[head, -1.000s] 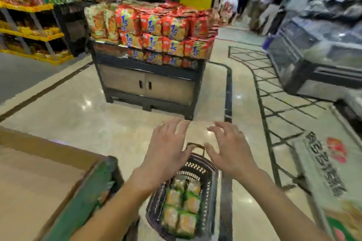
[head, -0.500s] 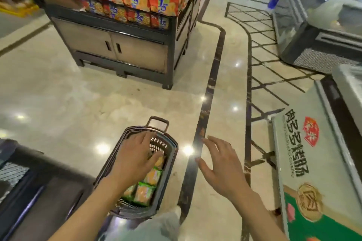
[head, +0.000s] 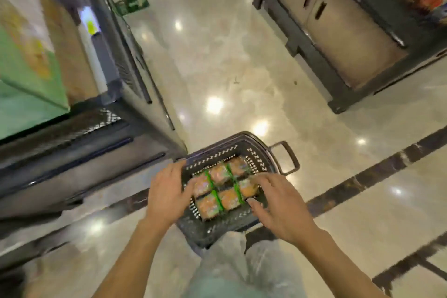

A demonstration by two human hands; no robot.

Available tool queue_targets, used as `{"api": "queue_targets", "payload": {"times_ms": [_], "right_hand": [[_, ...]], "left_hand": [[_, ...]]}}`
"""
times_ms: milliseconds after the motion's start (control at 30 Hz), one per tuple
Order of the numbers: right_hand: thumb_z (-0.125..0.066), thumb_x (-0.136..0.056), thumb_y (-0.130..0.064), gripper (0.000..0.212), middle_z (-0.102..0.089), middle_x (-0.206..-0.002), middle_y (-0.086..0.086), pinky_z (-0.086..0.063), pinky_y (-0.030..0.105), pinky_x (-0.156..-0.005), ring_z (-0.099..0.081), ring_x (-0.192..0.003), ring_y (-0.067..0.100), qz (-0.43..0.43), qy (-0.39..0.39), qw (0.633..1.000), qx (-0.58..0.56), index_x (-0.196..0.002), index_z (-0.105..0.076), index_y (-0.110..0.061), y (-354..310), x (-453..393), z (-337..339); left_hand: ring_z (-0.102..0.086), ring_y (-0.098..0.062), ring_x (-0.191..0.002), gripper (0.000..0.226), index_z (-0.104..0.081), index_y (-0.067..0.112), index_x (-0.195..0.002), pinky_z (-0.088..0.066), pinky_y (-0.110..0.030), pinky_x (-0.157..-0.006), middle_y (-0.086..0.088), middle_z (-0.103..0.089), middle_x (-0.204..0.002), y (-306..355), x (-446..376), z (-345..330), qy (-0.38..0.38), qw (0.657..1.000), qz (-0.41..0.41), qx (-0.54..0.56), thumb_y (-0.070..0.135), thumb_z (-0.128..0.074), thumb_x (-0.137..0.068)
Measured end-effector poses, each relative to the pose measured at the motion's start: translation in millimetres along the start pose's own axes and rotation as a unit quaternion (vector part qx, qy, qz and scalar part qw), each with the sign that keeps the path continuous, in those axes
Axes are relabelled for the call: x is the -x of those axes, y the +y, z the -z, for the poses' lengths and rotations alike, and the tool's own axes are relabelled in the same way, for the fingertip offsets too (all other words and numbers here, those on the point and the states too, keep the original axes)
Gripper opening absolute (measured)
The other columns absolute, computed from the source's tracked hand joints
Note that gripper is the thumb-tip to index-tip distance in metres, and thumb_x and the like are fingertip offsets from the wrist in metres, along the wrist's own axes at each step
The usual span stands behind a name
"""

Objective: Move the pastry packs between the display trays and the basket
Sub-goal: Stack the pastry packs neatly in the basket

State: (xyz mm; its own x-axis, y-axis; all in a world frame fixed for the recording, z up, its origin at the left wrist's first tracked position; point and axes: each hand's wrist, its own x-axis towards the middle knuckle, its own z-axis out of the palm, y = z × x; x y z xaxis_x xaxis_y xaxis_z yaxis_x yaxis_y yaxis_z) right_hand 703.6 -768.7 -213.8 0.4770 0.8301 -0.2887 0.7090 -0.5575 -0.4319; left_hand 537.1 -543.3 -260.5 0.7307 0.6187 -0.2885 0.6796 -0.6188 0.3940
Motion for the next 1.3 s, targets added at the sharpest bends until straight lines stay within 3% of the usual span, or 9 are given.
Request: {"api": "queue_targets", "payload": {"times_ms": [167,400,500,600,700,900,1067,1233,1300], "right_hand": [[-0.046,-0.093,-0.049,0.054,-0.060,-0.131,0.006,-0.050,0.044,-0.102,-0.055,-0.121,0.027,0.095,-0.089,0.992,0.002,-0.133,-0.059,-0.014,44,-85,-92],[-0.043,-0.093,-0.052,0.061,-0.056,-0.136,0.014,-0.051,0.049,-0.098,-0.055,-0.120,0.037,0.211,-0.252,0.940,0.097,-0.137,-0.054,-0.012,125,-164,-314],[-0.059,-0.093,-0.048,0.064,-0.050,-0.143,0.016,-0.045,0.049,-0.106,-0.047,-0.130,0.038,0.229,-0.280,0.927,0.095,-0.143,-0.048,-0.010,147,-183,-398],[-0.054,-0.095,-0.050,0.068,-0.037,-0.155,0.012,-0.039,0.050,-0.110,-0.037,-0.139,0.034,0.234,-0.290,0.923,0.097,-0.148,-0.038,-0.011,151,-202,-463],[-0.061,-0.092,-0.045,0.066,-0.039,-0.153,0.014,-0.037,0.049,-0.109,-0.040,-0.137,0.037,0.250,-0.291,0.918,0.104,-0.145,-0.042,-0.010,145,-209,-513],[-0.067,-0.090,-0.045,0.078,-0.036,-0.141,0.011,-0.033,0.044,-0.108,-0.037,-0.130,0.033,0.216,-0.312,0.914,0.142,-0.151,-0.027,-0.019,146,-205,-543],[-0.072,-0.088,-0.045,0.062,-0.044,-0.123,0.006,-0.037,0.039,-0.098,-0.047,-0.115,0.028,0.147,-0.320,0.930,0.101,-0.140,-0.043,-0.025,164,-200,-522],[-0.078,-0.086,-0.036,0.040,-0.059,-0.108,-0.006,-0.041,0.034,-0.082,-0.050,-0.105,0.020,0.061,-0.339,0.937,-0.052,-0.115,-0.051,-0.027,188,-201,-495],[-0.078,-0.086,-0.036,0.040,-0.061,-0.105,-0.006,-0.045,0.036,-0.079,-0.055,-0.097,0.018,0.040,-0.346,0.935,-0.072,-0.114,-0.051,-0.027,208,-208,-480]], "left_hand": [[-0.056,-0.030,-0.115,0.058,-0.054,0.017,-0.136,-0.047,-0.046,-0.097,-0.005,-0.061,-0.126,-41,-15,-66,0.011,0.997,0.081,-0.007,0.055,-0.039,-0.094],[-0.050,-0.030,-0.122,0.049,-0.049,0.012,-0.141,-0.042,-0.040,-0.102,-0.011,-0.056,-0.132,-116,-58,-247,-0.003,0.986,0.163,0.023,0.037,-0.057,-0.098],[-0.048,-0.031,-0.122,0.051,-0.047,0.013,-0.141,-0.037,-0.039,-0.103,-0.011,-0.054,-0.133,-148,-71,-320,-0.026,0.983,0.178,0.033,0.038,-0.056,-0.097],[-0.048,-0.031,-0.123,0.053,-0.047,0.012,-0.140,-0.038,-0.041,-0.105,-0.011,-0.054,-0.133,-177,-80,-370,-0.030,0.981,0.187,0.032,0.040,-0.055,-0.095],[-0.049,-0.031,-0.124,0.056,-0.048,0.010,-0.138,-0.039,-0.041,-0.106,-0.012,-0.055,-0.131,-197,-79,-398,-0.015,0.982,0.186,0.039,0.042,-0.053,-0.092],[-0.052,-0.033,-0.117,0.053,-0.050,0.006,-0.136,-0.041,-0.045,-0.102,-0.015,-0.056,-0.125,-207,-77,-426,0.009,0.984,0.176,0.037,0.038,-0.054,-0.093],[-0.052,-0.032,-0.116,0.047,-0.050,0.008,-0.137,-0.044,-0.047,-0.100,-0.013,-0.055,-0.126,-208,-96,-434,0.004,0.981,0.194,0.024,0.030,-0.059,-0.096],[-0.019,-0.026,-0.150,0.086,-0.023,0.020,-0.158,-0.020,-0.045,-0.123,-0.006,-0.023,-0.163,-211,-134,-446,-0.105,0.979,0.166,-0.047,0.046,-0.069,-0.090],[-0.007,-0.024,-0.154,0.101,-0.011,0.024,-0.160,-0.011,-0.046,-0.124,-0.003,-0.014,-0.167,-214,-144,-448,-0.155,0.971,0.167,-0.079,0.056,-0.071,-0.085]]}}
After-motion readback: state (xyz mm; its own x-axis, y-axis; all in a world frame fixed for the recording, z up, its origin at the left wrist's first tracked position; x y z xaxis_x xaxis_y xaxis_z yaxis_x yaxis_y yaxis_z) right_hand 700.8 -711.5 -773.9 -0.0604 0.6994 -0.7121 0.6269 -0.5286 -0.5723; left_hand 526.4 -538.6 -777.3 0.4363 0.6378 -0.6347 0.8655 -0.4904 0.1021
